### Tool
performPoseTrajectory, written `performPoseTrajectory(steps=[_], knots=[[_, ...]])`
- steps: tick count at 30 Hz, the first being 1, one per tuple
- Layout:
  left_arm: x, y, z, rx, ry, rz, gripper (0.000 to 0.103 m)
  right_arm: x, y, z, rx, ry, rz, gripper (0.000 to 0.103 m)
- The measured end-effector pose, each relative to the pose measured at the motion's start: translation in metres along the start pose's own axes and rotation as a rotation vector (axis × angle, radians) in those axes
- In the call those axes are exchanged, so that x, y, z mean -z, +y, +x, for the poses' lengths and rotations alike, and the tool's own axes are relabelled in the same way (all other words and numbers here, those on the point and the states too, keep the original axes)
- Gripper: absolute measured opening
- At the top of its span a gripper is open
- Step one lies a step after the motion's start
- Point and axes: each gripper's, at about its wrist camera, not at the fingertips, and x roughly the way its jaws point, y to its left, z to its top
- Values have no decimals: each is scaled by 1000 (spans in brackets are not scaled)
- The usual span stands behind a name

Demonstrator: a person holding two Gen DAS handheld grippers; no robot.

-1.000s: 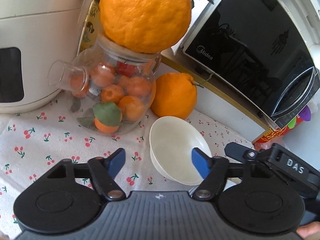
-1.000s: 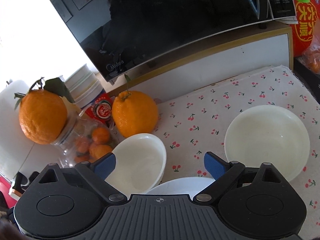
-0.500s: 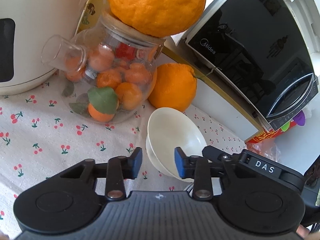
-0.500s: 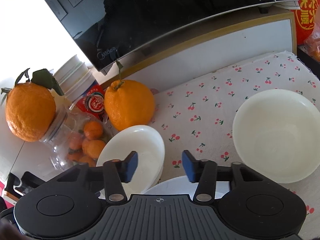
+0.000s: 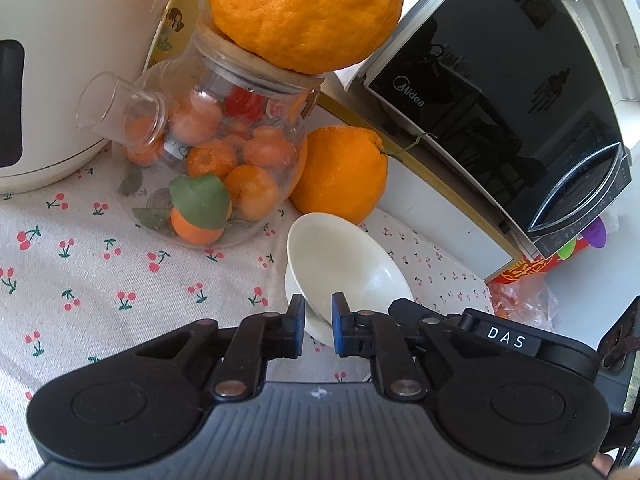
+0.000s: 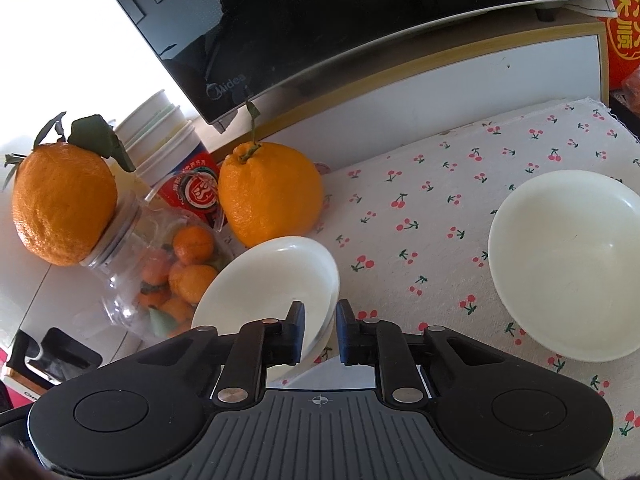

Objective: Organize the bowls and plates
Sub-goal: 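Lift the white bowl with both grippers over the first placed bowl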

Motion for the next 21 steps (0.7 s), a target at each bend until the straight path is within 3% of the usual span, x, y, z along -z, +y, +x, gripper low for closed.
performPoseTrajectory(steps=[21], knots=[[-5, -19, -33, 29, -35, 48, 13, -5, 23, -47, -6, -56, -51, 16]])
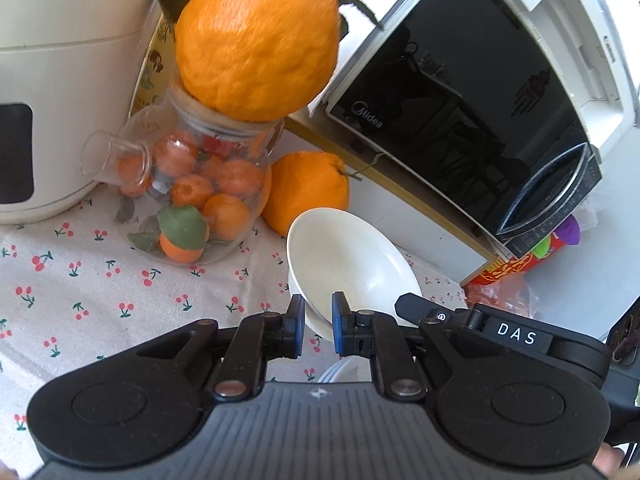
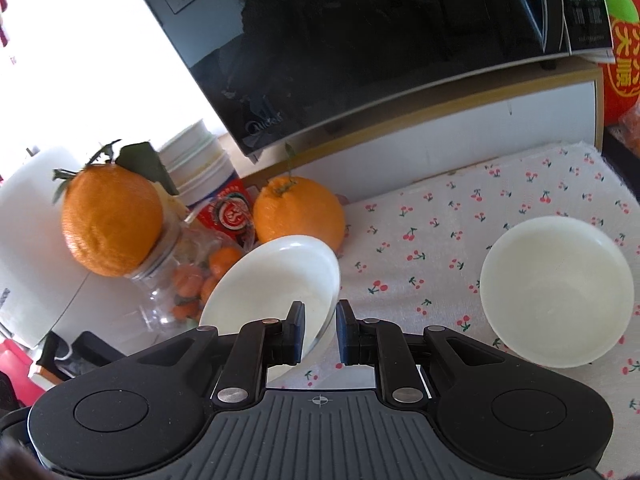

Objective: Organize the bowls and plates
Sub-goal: 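Lift the white bowl with both grippers over the first placed bowl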

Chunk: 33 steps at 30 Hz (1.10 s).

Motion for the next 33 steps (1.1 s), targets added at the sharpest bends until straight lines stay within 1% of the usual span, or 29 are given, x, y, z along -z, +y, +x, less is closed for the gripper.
performPoseTrajectory(steps=[7, 14, 25, 33], knots=[[6, 1, -25, 11, -21, 30, 13, 6, 16, -20, -7, -8, -43, 16], [11, 4, -45, 6, -15, 50, 13, 20, 33, -37, -19, 16, -74, 17], [18, 17, -92, 12, 13, 86, 12, 46, 59, -60, -55, 111, -77, 18], [22, 32, -116, -17, 55, 83, 12, 64, 87, -73, -77, 174, -108, 18]])
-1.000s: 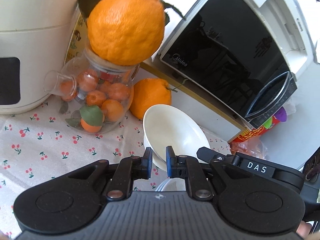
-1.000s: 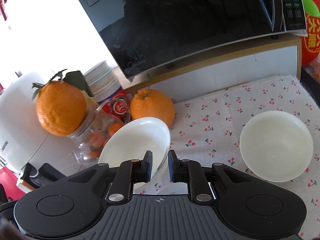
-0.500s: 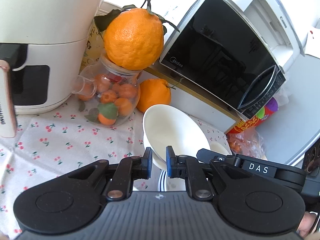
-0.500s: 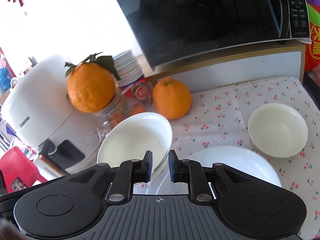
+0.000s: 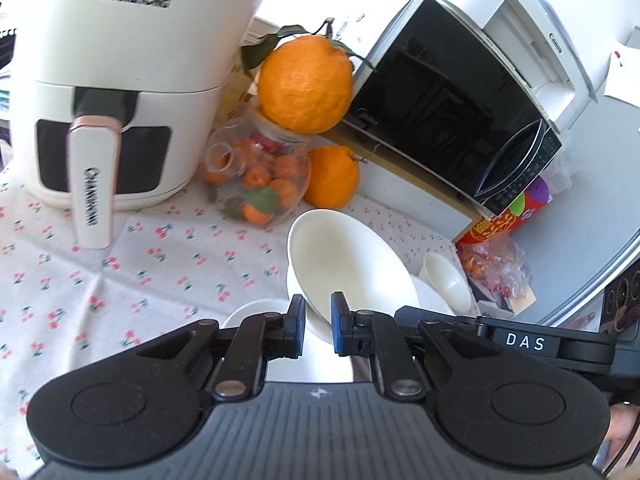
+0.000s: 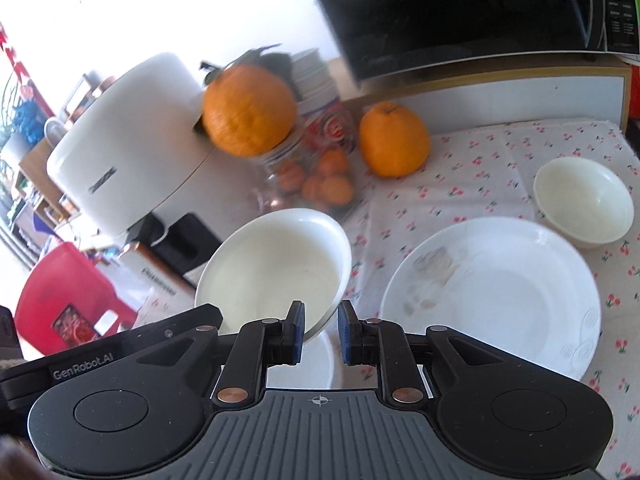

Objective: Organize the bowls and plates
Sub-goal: 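Lift the white bowl with both grippers over the first placed bowl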

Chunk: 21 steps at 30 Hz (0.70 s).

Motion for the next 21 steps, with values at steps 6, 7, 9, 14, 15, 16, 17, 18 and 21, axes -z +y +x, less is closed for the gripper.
performPoseTrajectory(steps=[6, 7, 9, 14, 15, 16, 17, 18, 21], knots=[[7, 8, -5, -43, 51, 16, 12, 13, 14, 3, 4, 53, -14, 18], [9, 10, -4, -53, 62, 18, 12, 15, 16, 4, 6, 62, -18, 18], [11, 12, -2, -74, 87, 25, 12, 20, 18, 7, 14, 82, -27, 18], [16, 14, 2, -105, 127, 33, 12, 29, 22, 14, 36, 114, -37, 18], [17, 15, 2, -110, 134, 34, 12, 30, 22, 15, 39, 118, -38, 18], [18, 15, 3, -114, 139, 34, 12, 30, 22, 16, 42, 122, -38, 18], [18, 15, 4, -117, 145, 35, 12, 31, 22, 17, 45, 127, -39, 18], [18, 15, 4, -122, 150, 37, 12, 32, 22, 17, 48, 131, -41, 19], [20, 14, 7, -140, 167, 49, 12, 33, 22, 19, 51, 145, -44, 19]])
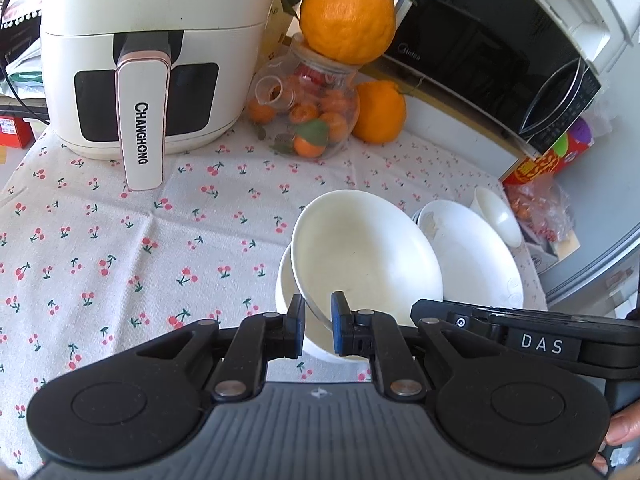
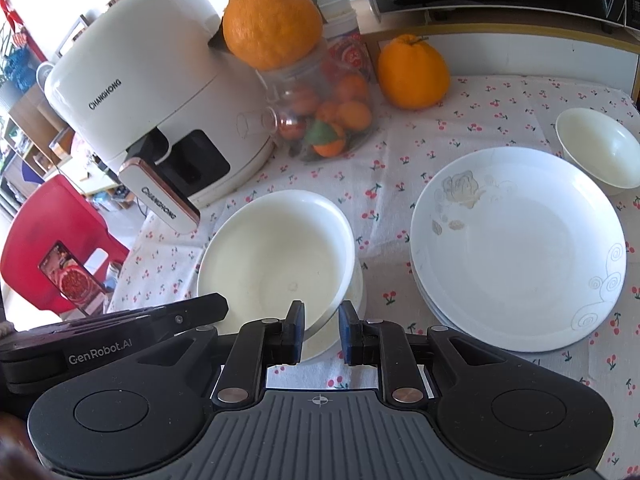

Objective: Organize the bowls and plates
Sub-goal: 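Lift the white bowl with both grippers over the first placed bowl, then lower the bowl into the other white bowl and open both grippers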

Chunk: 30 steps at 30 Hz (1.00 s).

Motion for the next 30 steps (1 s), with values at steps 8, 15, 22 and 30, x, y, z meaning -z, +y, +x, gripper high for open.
performPoseTrajectory(steps=[8, 15, 22, 30], knots=[[1, -3, 7, -39, 36, 26, 13, 3, 1, 7, 20, 29, -14, 20], [1, -3, 11, -52, 56, 30, 13, 4, -1, 12, 27, 44, -19, 20], [0, 1, 13, -49, 63, 8, 23, 4, 0, 15, 21, 57, -18, 26], [-1, 1, 12, -43, 55, -11, 30, 1, 0, 10, 6, 40, -8, 50]])
